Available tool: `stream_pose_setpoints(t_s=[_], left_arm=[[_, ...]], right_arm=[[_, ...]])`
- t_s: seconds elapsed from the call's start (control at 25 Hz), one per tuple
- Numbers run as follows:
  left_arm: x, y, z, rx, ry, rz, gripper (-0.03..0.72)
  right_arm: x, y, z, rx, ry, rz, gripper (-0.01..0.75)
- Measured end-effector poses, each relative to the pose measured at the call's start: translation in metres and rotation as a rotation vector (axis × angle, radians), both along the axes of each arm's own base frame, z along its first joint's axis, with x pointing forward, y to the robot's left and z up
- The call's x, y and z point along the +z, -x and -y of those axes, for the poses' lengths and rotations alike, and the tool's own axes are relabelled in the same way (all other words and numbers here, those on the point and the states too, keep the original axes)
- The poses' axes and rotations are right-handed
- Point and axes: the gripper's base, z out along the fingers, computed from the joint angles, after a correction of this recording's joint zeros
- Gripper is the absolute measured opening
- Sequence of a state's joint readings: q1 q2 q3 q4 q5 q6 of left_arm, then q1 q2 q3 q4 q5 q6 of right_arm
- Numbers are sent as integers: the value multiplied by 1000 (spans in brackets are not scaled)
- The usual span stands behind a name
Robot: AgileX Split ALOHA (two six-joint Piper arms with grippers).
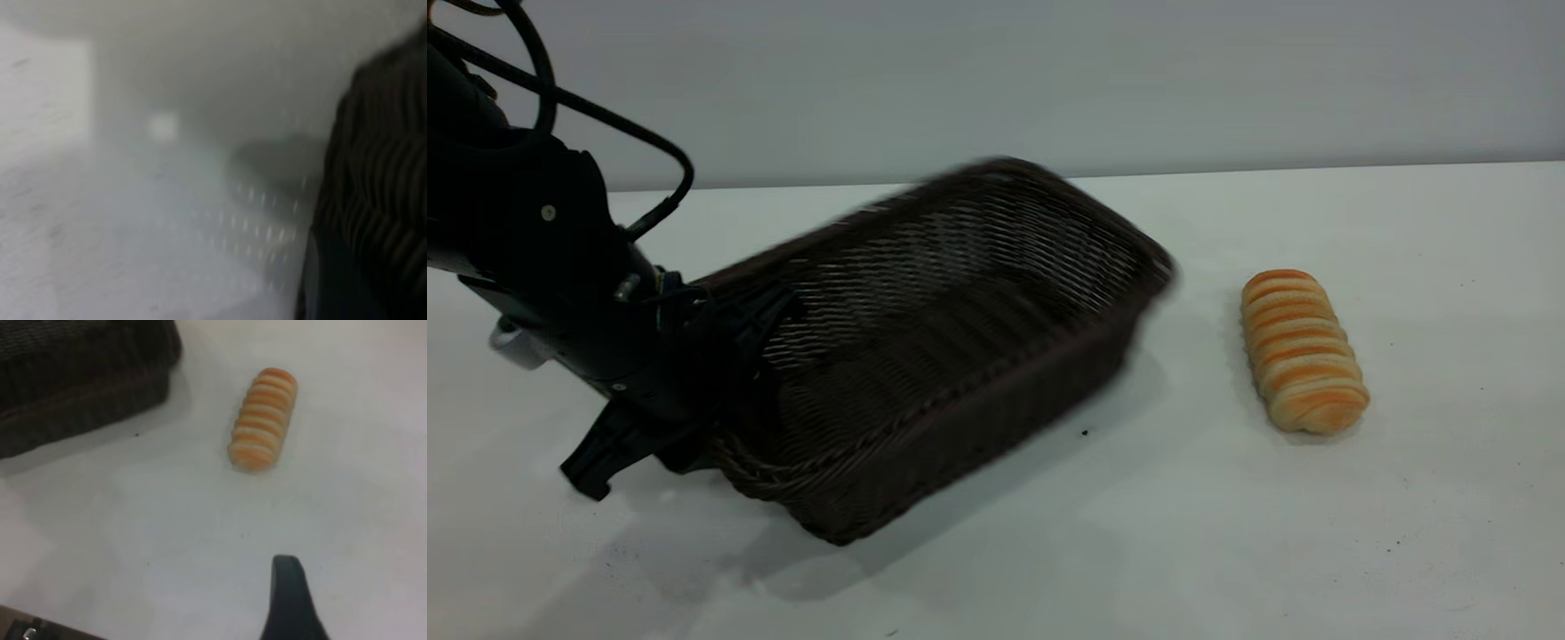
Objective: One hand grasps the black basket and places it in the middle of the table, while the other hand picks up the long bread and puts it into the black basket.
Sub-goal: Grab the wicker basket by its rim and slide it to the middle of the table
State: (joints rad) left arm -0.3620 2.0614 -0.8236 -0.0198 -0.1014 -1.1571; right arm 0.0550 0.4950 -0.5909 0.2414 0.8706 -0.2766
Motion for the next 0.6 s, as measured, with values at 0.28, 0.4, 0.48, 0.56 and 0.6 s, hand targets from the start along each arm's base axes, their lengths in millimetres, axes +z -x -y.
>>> stream_pose_setpoints(t_s=[0.28,0.4,0.48,0.56,0.6], left_arm=[[0,-1,0,1,3,7,327],[2,-2,0,-24,-5,20,327],[3,-4,-4,-48,-20,28,327],[4,-9,-11,-71,-40,37,323],[5,-12,-15,-90,-54,45,315]], right_arm=[[0,0,0,1,1,-5,493],[-1,0,0,2,3,-8,493],[-1,0,0,2,4,-8,493],[-1,1,0,3,5,-12,493],[-1,1,0,3,5,-13,493]])
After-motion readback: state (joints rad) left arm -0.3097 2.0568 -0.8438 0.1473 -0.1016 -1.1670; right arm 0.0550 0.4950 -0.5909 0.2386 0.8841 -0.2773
